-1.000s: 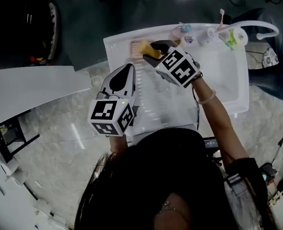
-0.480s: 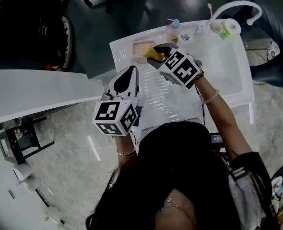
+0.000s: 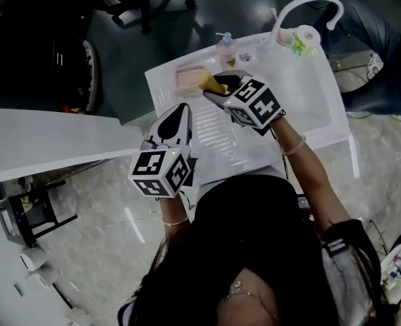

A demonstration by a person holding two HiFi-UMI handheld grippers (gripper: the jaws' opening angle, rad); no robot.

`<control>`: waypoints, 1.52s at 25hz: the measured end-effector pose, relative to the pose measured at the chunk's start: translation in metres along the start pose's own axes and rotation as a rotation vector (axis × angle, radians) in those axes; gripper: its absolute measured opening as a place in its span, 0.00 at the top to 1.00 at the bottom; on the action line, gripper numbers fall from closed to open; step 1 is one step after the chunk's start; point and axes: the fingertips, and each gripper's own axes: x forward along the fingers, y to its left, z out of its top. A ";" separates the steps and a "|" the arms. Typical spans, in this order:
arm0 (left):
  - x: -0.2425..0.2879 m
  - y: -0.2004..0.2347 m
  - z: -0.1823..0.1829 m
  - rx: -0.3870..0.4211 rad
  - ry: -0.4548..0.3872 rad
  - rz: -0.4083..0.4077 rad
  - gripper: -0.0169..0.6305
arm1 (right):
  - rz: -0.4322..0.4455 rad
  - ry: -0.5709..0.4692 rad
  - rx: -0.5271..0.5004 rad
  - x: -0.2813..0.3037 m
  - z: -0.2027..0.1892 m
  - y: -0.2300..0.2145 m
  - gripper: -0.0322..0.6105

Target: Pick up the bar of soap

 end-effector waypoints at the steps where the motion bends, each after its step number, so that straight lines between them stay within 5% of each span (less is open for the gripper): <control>1: 0.000 -0.002 0.000 0.002 0.000 -0.002 0.96 | 0.002 -0.002 0.008 -0.004 -0.001 0.000 0.66; 38: 0.020 -0.101 0.028 0.092 -0.041 -0.157 0.96 | 0.003 -0.322 0.222 -0.158 0.017 0.014 0.66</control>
